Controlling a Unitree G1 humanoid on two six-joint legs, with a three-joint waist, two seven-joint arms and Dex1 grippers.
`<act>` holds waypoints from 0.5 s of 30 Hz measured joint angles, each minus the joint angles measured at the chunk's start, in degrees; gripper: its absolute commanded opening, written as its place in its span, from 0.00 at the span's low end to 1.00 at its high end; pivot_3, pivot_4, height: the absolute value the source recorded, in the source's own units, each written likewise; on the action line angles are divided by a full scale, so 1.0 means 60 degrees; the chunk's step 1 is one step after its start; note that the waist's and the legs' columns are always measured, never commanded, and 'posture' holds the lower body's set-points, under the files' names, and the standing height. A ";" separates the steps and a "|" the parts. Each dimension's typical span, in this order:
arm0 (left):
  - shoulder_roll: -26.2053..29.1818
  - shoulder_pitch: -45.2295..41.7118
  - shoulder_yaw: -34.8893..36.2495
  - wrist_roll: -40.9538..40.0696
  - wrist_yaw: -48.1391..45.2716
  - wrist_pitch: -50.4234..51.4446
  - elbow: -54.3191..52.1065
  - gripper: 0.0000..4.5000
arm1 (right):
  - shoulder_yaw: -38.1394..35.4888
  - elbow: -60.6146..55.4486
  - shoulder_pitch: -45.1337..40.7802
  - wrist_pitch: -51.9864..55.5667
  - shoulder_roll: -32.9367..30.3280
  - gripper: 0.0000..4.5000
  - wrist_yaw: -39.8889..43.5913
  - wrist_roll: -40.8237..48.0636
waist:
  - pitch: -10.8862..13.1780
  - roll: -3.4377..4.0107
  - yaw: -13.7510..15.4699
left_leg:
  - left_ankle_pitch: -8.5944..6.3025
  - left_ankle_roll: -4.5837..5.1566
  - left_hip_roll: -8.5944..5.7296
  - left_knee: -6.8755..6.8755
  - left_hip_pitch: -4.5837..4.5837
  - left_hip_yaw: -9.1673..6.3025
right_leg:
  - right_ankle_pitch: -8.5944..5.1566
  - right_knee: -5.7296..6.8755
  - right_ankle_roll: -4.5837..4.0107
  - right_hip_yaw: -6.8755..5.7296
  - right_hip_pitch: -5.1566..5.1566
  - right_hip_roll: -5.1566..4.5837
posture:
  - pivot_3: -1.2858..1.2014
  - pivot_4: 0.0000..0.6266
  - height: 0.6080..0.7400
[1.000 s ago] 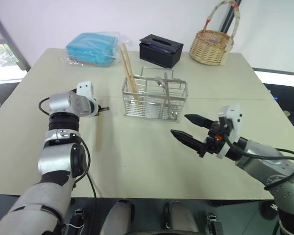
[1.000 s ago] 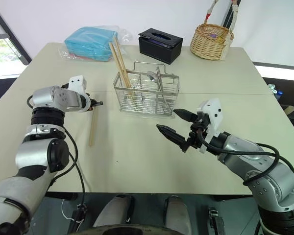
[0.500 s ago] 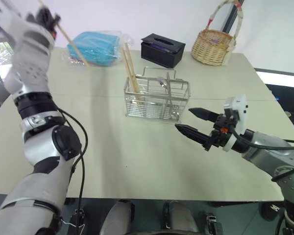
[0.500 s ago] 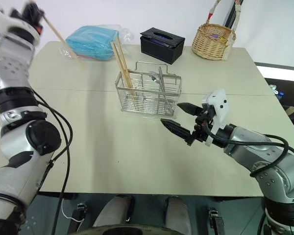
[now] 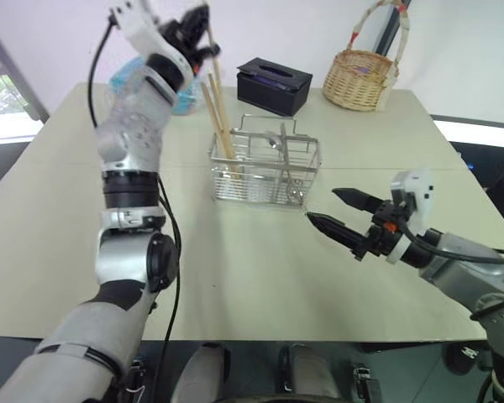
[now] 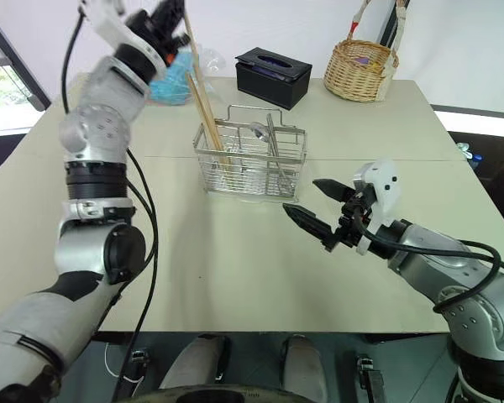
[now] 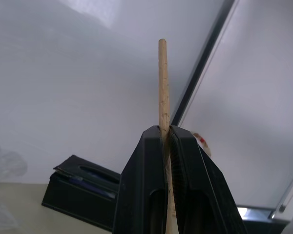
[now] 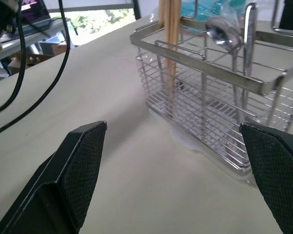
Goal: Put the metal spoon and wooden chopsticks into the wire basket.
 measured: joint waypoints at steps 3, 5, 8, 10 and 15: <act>-0.0082 0.0391 -0.0411 0.0423 -0.0266 -0.0464 0.0009 0.08 | -0.0102 -0.0100 0.0064 -0.0004 0.0000 1.00 -0.0116 0.0060 | 0.0001 0.0001 0.0020 | 0.0000 0.0001 0.0003 0.0004 -0.0001 -0.0001 | 0.0004 -0.0002 -0.0007 0.0000 0.0001 0.0001 | 0.52 0.24 0.40; -0.0179 0.0549 -0.0437 0.0498 -0.0314 -0.0676 0.0005 0.25 | -0.0126 -0.0152 0.0128 -0.0005 0.0001 1.00 -0.0184 0.0113 | 0.0001 0.0001 0.0029 | -0.0001 0.0002 0.0006 0.0005 0.0000 -0.0002 | 0.0004 -0.0005 -0.0007 0.0000 0.0005 0.0001 | 0.52 0.24 0.40; -0.0366 0.0743 -0.0347 0.0409 -0.0339 -0.0724 -0.0003 0.59 | -0.0148 -0.0155 0.0196 -0.0006 0.0002 1.00 -0.0263 0.0155 | 0.0001 0.0001 0.0030 | -0.0001 0.0003 0.0006 0.0006 -0.0002 -0.0002 | 0.0004 -0.0007 -0.0007 0.0000 0.0006 0.0001 | 0.52 0.24 0.40; -0.0455 0.0864 -0.0138 0.0123 -0.0220 -0.0600 -0.0147 0.83 | -0.0148 -0.0155 0.0200 -0.0012 0.0002 1.00 -0.0282 0.0177 | 0.0001 0.0001 0.0028 | -0.0001 0.0004 0.0007 0.0006 -0.0003 -0.0005 | 0.0004 -0.0008 -0.0007 -0.0001 0.0004 0.0001 | 0.52 0.24 0.40; -0.0247 0.1164 0.0315 -0.0365 0.0279 0.0178 -0.0996 0.98 | -0.0132 -0.0137 0.0183 -0.0042 0.0006 1.00 -0.0273 0.0155 | 0.0000 0.0002 0.0008 | -0.0001 0.0005 0.0006 0.0004 -0.0001 -0.0004 | 0.0004 -0.0004 -0.0007 0.0000 0.0002 0.0008 | 0.52 0.24 0.40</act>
